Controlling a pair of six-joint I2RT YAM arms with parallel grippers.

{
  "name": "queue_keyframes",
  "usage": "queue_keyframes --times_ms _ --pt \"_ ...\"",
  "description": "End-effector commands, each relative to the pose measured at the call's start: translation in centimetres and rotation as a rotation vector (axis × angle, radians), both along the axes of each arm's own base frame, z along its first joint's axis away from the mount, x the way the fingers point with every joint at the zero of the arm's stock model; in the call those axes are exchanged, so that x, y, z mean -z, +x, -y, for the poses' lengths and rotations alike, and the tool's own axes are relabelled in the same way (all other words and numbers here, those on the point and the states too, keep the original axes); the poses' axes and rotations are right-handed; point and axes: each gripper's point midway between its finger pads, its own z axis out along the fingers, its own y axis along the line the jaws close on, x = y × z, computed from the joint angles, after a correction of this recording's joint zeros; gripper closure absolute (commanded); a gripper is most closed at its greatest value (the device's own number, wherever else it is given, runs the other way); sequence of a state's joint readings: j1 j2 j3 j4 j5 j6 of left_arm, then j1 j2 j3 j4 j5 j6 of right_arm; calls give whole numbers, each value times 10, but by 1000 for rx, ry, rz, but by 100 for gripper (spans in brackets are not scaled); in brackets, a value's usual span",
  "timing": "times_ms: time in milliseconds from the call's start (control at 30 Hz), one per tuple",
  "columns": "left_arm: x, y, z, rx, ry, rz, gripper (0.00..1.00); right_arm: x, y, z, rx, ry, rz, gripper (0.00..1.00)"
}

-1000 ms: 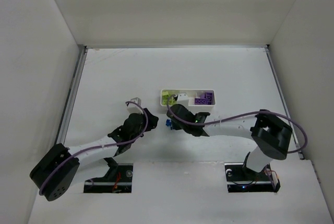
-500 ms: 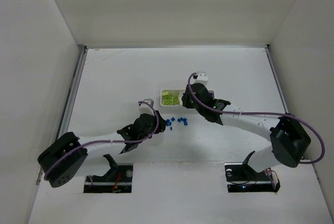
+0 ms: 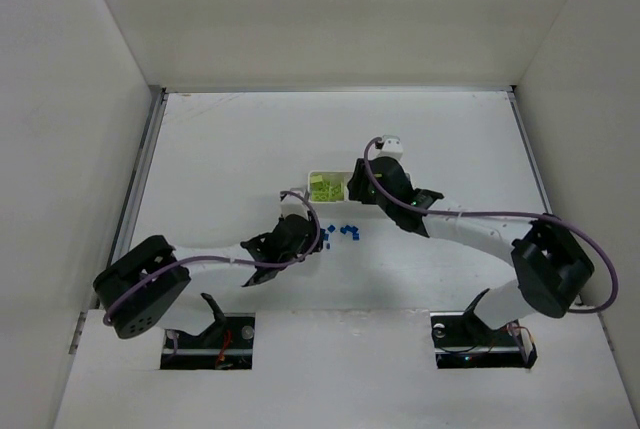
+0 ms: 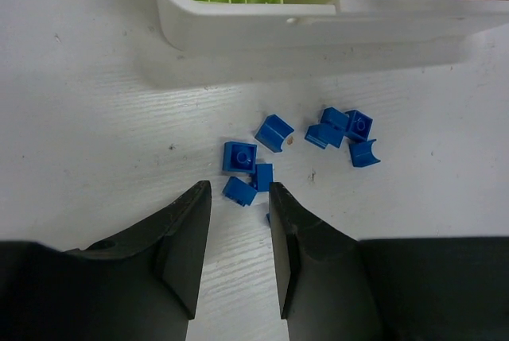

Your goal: Sort the legos into containers by color

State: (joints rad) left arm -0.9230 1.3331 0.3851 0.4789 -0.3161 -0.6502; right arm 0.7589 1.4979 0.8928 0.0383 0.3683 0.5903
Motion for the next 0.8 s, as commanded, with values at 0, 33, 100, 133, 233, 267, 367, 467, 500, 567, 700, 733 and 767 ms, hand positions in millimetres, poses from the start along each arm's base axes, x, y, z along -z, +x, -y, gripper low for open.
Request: queue_keyframes --times_ms 0,33,100,133,233,267,367,467,500,567,700,733,767 --pt "-9 10 7 1 27 37 69 -22 -6 -1 -9 61 69 47" --pt "-7 9 9 7 35 34 69 -19 -12 -2 -17 63 66 50" --pt "-4 9 12 19 51 31 69 -15 -25 -2 -29 72 62 54" --pt "-2 10 14 21 58 31 69 -14 -32 -3 -36 79 62 54" --pt "3 14 15 16 81 27 70 -12 -52 -7 -67 105 54 55" --pt "4 15 16 13 86 28 70 -12 -58 -10 -81 110 55 55" --pt "5 19 16 9 104 36 71 -8 -77 -15 -118 121 41 59" --pt "7 23 14 -9 124 41 74 1 -94 -19 -137 132 11 64" --pt "9 24 13 -15 130 41 74 7 -102 -21 -150 133 -7 65" --pt "11 24 11 -19 140 36 77 19 -114 -27 -177 123 -40 66" --pt "14 25 9 -26 152 29 80 40 -135 -41 -239 67 -81 57" --pt "12 25 8 -29 146 30 81 43 -138 -46 -250 59 -86 53" --pt "11 25 8 -32 141 33 82 45 -141 -51 -260 53 -90 49"
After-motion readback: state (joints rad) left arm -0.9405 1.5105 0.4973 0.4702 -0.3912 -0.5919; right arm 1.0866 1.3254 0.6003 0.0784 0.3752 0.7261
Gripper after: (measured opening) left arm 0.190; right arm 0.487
